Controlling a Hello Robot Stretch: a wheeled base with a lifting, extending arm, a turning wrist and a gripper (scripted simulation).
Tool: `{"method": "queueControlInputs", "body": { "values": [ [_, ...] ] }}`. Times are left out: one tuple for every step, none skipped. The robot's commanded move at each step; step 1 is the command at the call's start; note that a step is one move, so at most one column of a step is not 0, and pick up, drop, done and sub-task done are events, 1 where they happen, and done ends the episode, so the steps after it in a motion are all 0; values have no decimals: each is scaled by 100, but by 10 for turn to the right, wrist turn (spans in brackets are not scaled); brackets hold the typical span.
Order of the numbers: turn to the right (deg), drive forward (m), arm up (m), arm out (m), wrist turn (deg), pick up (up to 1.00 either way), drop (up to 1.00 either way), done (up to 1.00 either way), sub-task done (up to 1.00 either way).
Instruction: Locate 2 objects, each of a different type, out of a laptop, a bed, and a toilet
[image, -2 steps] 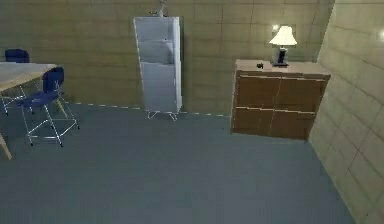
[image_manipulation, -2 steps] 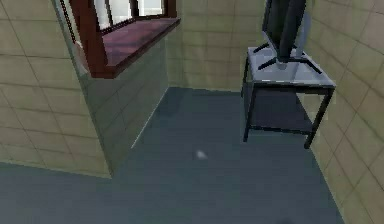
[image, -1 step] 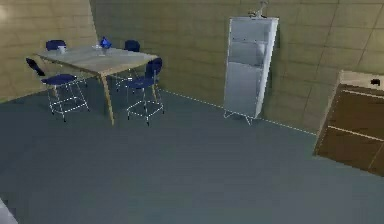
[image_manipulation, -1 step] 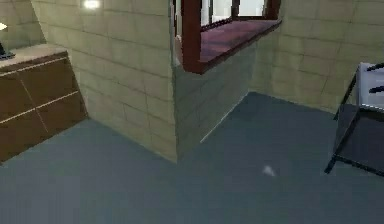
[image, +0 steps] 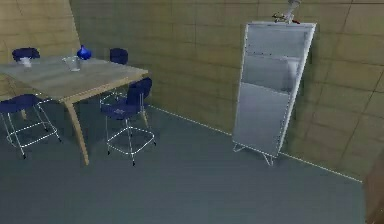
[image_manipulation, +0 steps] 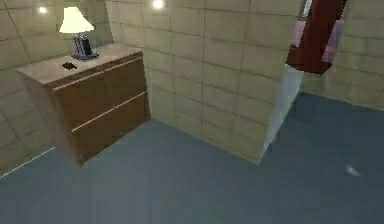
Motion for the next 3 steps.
{"method": "queueControlInputs", "body": {
  "values": [
    [-450,0,0,0,0,0,0,0,0],
    [-90,0,0,0,0,0,0,0,0],
    [0,100,0,0,0,0,0,0,0]
  ]
}}
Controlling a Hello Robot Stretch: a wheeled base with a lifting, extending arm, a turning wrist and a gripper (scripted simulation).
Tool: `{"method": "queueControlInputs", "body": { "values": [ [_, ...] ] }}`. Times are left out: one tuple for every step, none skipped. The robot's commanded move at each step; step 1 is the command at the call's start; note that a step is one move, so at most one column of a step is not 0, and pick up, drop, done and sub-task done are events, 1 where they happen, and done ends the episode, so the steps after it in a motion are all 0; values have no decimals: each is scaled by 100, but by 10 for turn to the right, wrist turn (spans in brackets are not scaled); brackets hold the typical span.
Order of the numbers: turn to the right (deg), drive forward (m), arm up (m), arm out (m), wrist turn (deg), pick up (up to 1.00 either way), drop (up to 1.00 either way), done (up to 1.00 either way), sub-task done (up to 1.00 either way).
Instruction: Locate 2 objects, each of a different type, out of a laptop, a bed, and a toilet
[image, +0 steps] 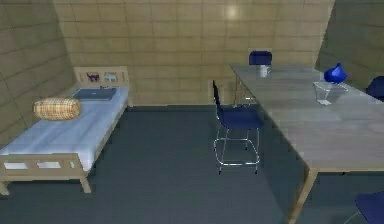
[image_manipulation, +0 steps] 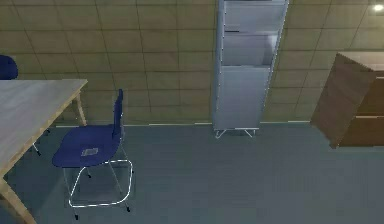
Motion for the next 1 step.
{"method": "queueControlInputs", "body": {
  "values": [
    [-30,0,0,0,0,0,0,0,0]
  ]
}}
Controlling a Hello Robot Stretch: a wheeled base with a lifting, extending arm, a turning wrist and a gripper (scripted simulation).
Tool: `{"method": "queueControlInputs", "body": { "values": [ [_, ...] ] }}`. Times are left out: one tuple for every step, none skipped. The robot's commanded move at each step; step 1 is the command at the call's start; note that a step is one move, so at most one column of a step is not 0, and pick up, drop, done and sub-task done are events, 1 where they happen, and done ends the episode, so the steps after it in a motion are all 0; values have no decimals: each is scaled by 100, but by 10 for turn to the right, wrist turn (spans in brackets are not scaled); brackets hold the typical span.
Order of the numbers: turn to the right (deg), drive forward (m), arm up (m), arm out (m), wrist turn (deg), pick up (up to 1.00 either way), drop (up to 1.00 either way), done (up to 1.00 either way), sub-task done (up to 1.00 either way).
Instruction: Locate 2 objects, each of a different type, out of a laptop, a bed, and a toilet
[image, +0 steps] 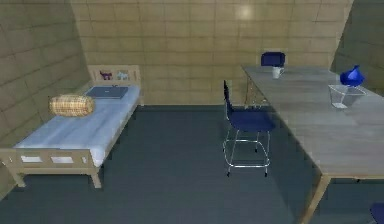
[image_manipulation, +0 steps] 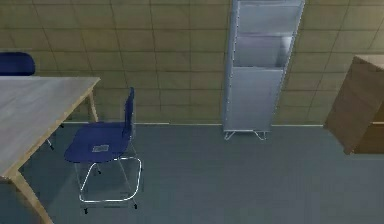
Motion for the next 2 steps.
{"method": "queueControlInputs", "body": {
  "values": [
    [0,50,0,0,0,0,0,0,0],
    [-360,0,0,0,0,0,0,0,0]
  ]
}}
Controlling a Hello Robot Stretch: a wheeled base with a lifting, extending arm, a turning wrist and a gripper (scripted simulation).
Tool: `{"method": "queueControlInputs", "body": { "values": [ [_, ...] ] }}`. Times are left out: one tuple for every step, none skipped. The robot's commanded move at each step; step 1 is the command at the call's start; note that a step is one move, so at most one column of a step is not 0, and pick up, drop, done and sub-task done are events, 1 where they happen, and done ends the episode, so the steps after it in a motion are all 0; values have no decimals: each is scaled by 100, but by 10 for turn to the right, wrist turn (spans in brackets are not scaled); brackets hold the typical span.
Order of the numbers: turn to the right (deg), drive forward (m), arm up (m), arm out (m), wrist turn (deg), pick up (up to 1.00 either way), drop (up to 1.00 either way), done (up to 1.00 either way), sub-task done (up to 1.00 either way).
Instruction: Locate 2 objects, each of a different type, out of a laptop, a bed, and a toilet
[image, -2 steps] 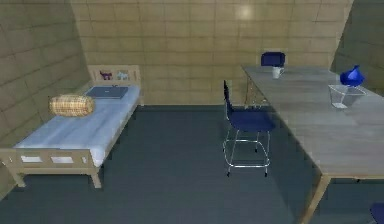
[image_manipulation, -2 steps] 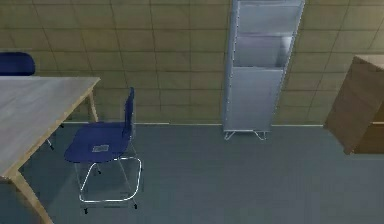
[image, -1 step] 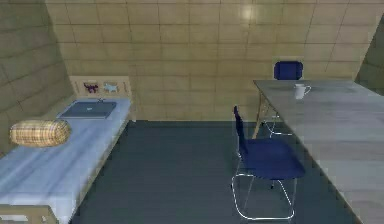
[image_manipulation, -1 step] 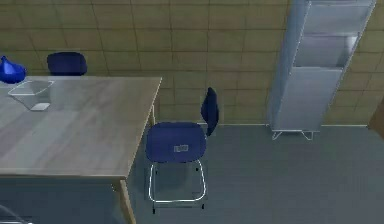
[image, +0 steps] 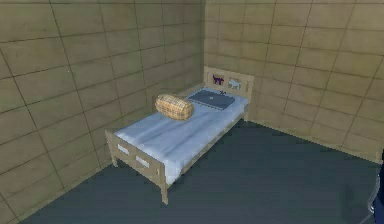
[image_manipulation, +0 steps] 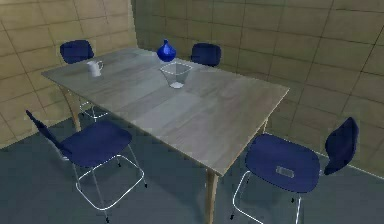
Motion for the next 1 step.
{"method": "queueControlInputs", "body": {
  "values": [
    [0,0,0,0,0,0,0,100,0]
  ]
}}
